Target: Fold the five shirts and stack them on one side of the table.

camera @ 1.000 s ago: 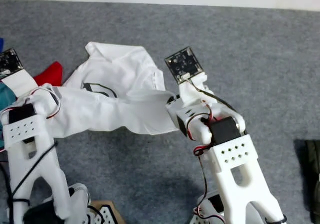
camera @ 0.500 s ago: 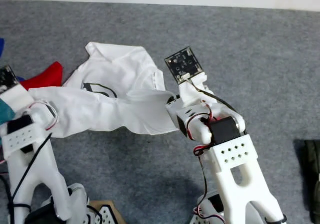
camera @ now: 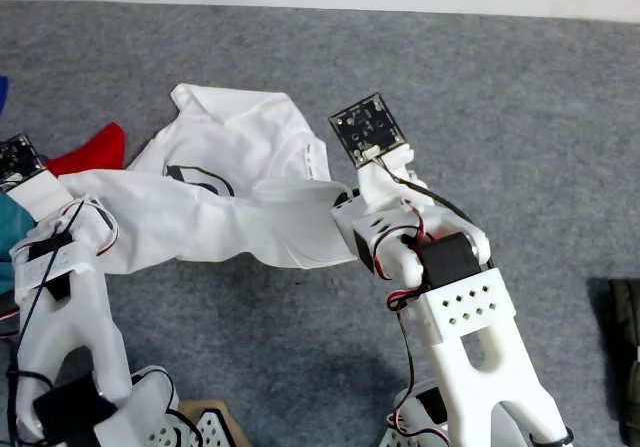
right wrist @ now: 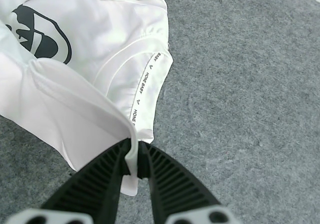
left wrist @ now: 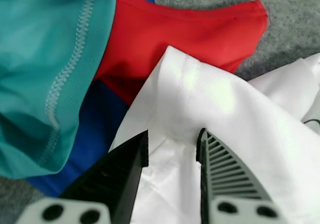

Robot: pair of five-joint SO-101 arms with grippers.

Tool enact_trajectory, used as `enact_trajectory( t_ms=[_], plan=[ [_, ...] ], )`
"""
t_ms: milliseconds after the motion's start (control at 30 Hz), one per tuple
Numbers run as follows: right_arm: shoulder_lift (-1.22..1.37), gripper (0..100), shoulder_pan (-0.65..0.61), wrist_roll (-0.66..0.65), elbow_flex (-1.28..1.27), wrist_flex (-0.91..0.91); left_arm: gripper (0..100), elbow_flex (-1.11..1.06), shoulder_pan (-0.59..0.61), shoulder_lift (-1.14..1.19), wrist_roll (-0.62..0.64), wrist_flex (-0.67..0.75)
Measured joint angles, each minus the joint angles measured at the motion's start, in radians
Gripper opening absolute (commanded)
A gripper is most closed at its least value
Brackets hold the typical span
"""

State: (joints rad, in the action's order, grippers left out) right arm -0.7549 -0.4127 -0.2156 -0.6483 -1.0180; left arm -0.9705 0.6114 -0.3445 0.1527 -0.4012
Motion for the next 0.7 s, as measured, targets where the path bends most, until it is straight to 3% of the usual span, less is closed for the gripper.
enact_trajectory(
  t_ms=[300, 500, 700],
  plan=[
    [0.0, 0.8, -0.002, 0.0, 0.0, 0.0, 18, 0.0, -0.044, 0.14, 0.0, 0.149],
    [0.0, 0.8, -0.015, 0.0, 0.0, 0.0, 1, 0.002, -0.046, 0.216, 0.002, 0.199],
    [0.0, 0.8, -0.032, 0.0, 0.0, 0.0, 1, 0.014, -0.049, 0.226, 0.002, 0.199]
  ],
)
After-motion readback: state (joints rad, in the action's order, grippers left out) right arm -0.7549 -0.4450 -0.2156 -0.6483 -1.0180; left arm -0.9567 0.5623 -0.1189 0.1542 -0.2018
